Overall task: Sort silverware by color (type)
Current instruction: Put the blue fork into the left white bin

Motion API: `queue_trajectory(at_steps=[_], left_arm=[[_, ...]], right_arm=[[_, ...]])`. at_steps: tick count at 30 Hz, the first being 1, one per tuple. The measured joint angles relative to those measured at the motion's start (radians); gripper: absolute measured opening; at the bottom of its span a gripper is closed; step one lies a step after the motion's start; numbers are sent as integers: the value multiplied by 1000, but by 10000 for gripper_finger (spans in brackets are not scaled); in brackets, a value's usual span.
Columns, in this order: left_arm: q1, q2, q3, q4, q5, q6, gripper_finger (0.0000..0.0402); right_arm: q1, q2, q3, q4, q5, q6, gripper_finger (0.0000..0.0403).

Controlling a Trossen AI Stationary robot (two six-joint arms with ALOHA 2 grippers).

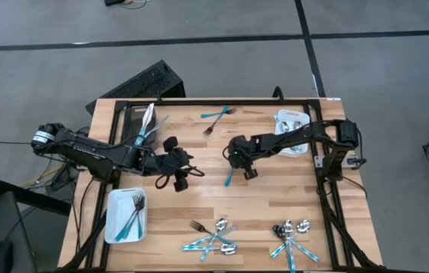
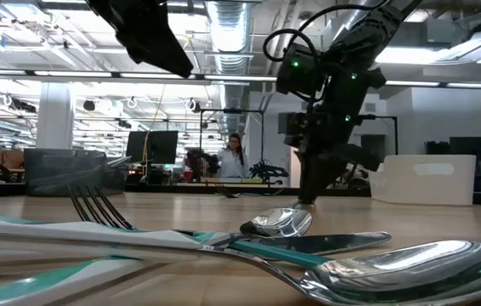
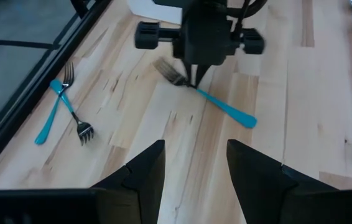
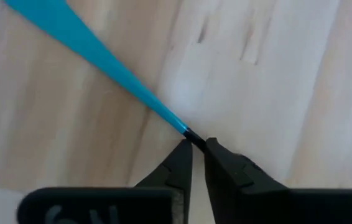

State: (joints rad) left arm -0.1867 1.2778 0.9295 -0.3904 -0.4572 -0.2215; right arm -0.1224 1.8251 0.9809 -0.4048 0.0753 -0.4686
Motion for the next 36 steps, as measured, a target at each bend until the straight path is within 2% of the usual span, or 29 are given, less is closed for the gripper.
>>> queue_trajectory(at_steps=[6, 11, 21, 25, 30, 33, 36], left_arm=[[0, 0, 0, 0, -1, 0, 159], [0, 0, 0, 0, -1, 0, 159], [0, 0, -1, -6, 0, -6, 159], [0, 0, -36, 21, 1, -12, 159], [0, 0, -84, 60, -21, -55, 159], [0, 0, -103, 78, -23, -70, 159], [0, 0, -123, 112, -25, -83, 159]], right_arm=[[6, -9, 49, -112, -101, 163, 27], [15, -10, 98, -166, -107, 236, 25], [48, -24, 140, -176, -107, 94, 158], [53, 3, 139, -179, -104, 78, 177], [49, 36, 142, -150, -100, 104, 152], [48, 57, 147, -157, -99, 129, 108], [55, 57, 147, -175, -93, 165, 44]])
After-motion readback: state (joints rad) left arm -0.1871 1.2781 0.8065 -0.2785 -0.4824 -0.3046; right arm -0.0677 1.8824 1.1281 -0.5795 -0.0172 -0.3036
